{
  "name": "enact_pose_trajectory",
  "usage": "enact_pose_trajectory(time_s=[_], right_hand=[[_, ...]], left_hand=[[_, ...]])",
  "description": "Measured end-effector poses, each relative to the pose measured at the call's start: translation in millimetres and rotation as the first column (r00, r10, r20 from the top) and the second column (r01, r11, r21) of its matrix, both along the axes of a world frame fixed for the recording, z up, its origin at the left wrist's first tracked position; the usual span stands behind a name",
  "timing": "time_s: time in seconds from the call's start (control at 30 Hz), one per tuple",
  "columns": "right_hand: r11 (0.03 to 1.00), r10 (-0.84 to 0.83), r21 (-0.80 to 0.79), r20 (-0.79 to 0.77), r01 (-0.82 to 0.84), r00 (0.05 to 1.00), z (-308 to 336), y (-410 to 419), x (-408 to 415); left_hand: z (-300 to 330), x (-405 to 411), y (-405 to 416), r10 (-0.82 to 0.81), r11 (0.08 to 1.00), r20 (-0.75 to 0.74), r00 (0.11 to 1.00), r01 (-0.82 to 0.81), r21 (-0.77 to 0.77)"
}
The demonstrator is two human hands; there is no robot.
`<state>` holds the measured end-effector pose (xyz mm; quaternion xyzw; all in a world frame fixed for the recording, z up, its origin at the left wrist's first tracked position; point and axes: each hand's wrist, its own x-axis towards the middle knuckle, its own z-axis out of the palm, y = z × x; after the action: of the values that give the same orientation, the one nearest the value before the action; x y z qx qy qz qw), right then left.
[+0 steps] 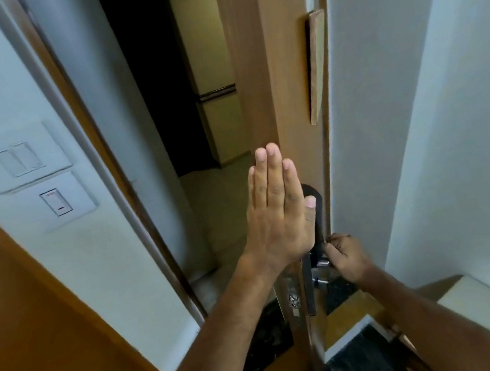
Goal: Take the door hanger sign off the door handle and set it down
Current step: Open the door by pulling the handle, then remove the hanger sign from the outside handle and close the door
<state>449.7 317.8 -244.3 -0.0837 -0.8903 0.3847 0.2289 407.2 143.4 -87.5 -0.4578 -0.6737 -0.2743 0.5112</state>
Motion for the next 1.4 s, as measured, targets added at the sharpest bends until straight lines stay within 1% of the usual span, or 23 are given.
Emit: enact_pose_trajectory(time_s=[0.07, 0.17, 0.27, 0.4, 0.5, 0.53, 0.57, 0.6, 0.63, 0.67, 0.7, 0.73, 0.77, 0.8, 0.83, 0.87, 0.9, 0.97, 1.0, 1.07, 1.17, 1.23, 1.4], right_hand=[[0.997, -0.01, -0.075, 0.004, 0.01, 1.0, 0, 6, 10], [0.994, -0.022, -0.112, -0.028, 0.018, 0.999, 4, 15, 26], [0.982, -0.023, -0.189, -0.013, 0.02, 1.0, 11, 21, 39], [0.974, -0.022, -0.225, -0.047, 0.011, 0.999, 19, 22, 50], [0.969, -0.016, -0.247, -0.061, 0.001, 0.998, 20, 27, 54], [0.967, -0.015, -0.256, -0.052, 0.001, 0.999, 17, 29, 55], [0.963, -0.016, -0.269, -0.037, 0.006, 0.999, 16, 31, 55], [0.96, -0.02, -0.281, -0.027, 0.011, 0.999, 14, 31, 55], [0.958, -0.028, -0.286, -0.027, 0.019, 0.999, 14, 32, 56], [0.957, -0.033, -0.289, -0.028, 0.023, 0.999, 14, 32, 56], [0.958, -0.036, -0.287, -0.025, 0.027, 0.999, 14, 32, 55], [0.958, -0.037, -0.285, -0.016, 0.031, 0.999, 14, 32, 55], [0.958, -0.035, -0.285, -0.011, 0.03, 0.999, 14, 32, 55], [0.957, -0.029, -0.289, -0.011, 0.024, 1.0, 14, 32, 54], [0.955, -0.024, -0.297, -0.017, 0.018, 1.0, 15, 31, 54], [0.953, -0.021, -0.303, -0.026, 0.012, 0.999, 15, 30, 54], [0.951, -0.019, -0.308, -0.034, 0.008, 0.999, 16, 29, 54], [0.95, -0.019, -0.313, -0.041, 0.005, 0.999, 16, 26, 54], [0.95, -0.019, -0.312, -0.04, 0.005, 0.999, 16, 25, 53], [0.953, -0.017, -0.302, -0.041, 0.004, 0.999, 15, 25, 52], [0.959, -0.001, -0.281, -0.066, -0.018, 0.998, 14, 24, 49], [0.96, 0.003, -0.28, -0.078, -0.025, 0.997, 13, 24, 48], [0.954, 0.034, -0.292, -0.135, -0.072, 0.99, 13, 22, 48]], left_hand=[[-6, 5, 1, -0.034, 0.999, 0.028, 0.999, 0.035, -0.025], [-12, 13, 9, -0.084, 0.994, 0.053, 0.995, 0.088, -0.07], [-12, 22, 24, -0.136, 0.986, 0.061, 0.989, 0.142, -0.092], [-15, 27, 35, -0.198, 0.975, 0.048, 0.979, 0.202, -0.09], [-20, 19, 39, -0.314, 0.947, 0.04, 0.948, 0.316, -0.051], [-27, 12, 36, -0.355, 0.934, 0.082, 0.931, 0.357, -0.012], [-36, 5, 32, -0.378, 0.926, 0.161, 0.912, 0.376, 0.046], [-49, -4, 27, -0.378, 0.926, 0.291, 0.879, 0.36, 0.117], [-62, -13, 22, -0.368, 0.93, 0.469, 0.803, 0.321, 0.181], [-73, -20, 17, -0.354, 0.935, 0.666, 0.657, 0.269, 0.232], [-84, -27, 13, -0.347, 0.936, 0.828, 0.442, 0.214, 0.278], [-94, -33, 13, -0.343, 0.935, 0.92, 0.192, 0.161, 0.315], [-104, -40, 16, -0.343, 0.931, 0.937, -0.064, 0.106, 0.348], [-112, -46, 18, -0.318, 0.935, 0.912, -0.26, 0.071, 0.347], [-119, -51, 19, -0.273, 0.943, 0.892, -0.361, 0.082, 0.322], [-124, -53, 19, -0.248, 0.942, 0.876, -0.413, 0.107, 0.317], [-128, -53, 18, -0.268, 0.926, 0.841, -0.469, 0.115, 0.359], [-131, -52, 14, -0.366, 0.862, 0.71, -0.602, 0.067, 0.502], [-132, -53, 11, -0.396, 0.837, 0.662, -0.636, 0.046, 0.545], [-138, -52, 6, -0.357, 0.842, 0.674, -0.646, 0.089, 0.531], [-162, -50, -3, -0.128, 0.877, 0.743, -0.657, 0.275, 0.394], [-176, -52, -7, -0.027, 0.877, 0.734, -0.678, 0.336, 0.343], [-177, -68, -10, -0.038, 0.836, 0.705, -0.708, 0.364, 0.411]])
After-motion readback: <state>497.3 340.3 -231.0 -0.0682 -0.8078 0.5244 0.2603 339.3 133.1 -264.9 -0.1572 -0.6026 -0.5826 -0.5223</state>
